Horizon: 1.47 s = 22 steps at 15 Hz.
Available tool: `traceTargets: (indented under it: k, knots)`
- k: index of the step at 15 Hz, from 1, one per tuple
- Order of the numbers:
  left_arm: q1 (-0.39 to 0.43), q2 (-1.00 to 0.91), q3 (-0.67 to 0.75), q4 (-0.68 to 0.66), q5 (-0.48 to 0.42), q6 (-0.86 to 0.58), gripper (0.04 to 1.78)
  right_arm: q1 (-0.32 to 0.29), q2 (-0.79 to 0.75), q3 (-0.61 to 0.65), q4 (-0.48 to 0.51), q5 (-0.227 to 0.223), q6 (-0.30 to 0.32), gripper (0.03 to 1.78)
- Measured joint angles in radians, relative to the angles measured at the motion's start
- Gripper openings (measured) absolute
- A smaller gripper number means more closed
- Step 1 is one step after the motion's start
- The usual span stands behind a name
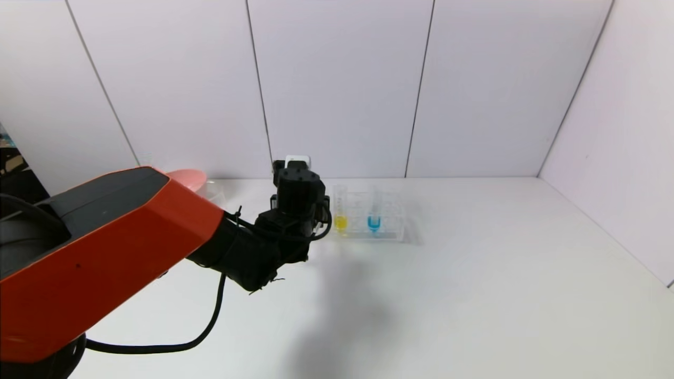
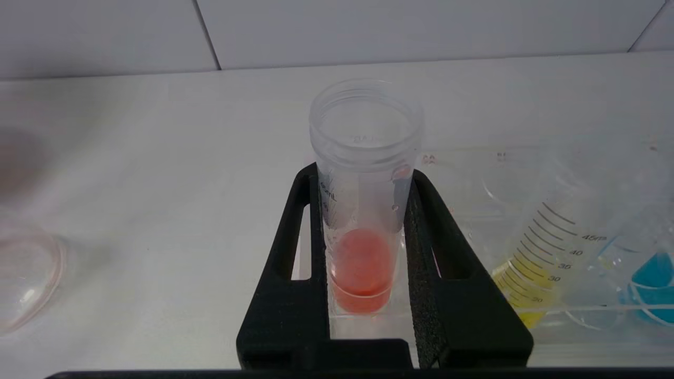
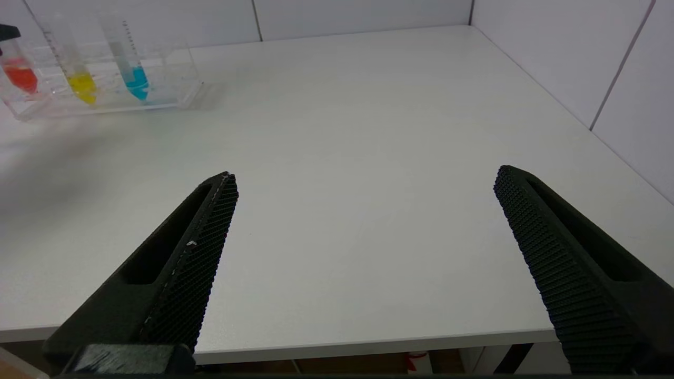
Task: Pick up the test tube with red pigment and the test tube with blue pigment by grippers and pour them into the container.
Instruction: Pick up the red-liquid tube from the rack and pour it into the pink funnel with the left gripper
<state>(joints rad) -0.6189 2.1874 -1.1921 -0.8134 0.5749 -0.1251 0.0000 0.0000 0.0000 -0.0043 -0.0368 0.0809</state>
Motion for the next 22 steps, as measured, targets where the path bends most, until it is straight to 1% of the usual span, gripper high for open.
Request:
traceTargets:
  k: [4,12,14,15,17,19,22]
  knots:
    - [-0.002,-0.058,-0.018,0.004,0.003,0.068,0.44,0.0,0.0,0.0,0.0,0.0,0.0,1.77]
    - [-0.018,-0.121,-0.021,0.01,0.002,0.074,0.44,0.0,0.0,0.0,0.0,0.0,0.0,1.77]
    - [-0.016,-0.155,-0.014,0.05,-0.011,0.067,0.44,0.0,0.0,0.0,0.0,0.0,0.0,1.77]
    - [-0.013,-0.181,-0.002,0.084,-0.033,0.064,0.44,0.0,0.0,0.0,0.0,0.0,0.0,1.77]
    - [0.006,-0.259,0.048,0.158,-0.127,0.065,0.44,0.0,0.0,0.0,0.0,0.0,0.0,1.77]
    - [0.064,-0.362,0.117,0.259,-0.286,0.078,0.44,0.0,0.0,0.0,0.0,0.0,0.0,1.77]
    - [0.248,-0.496,0.2,0.381,-0.573,0.167,0.44,0.0,0.0,0.0,0.0,0.0,0.0,1.77]
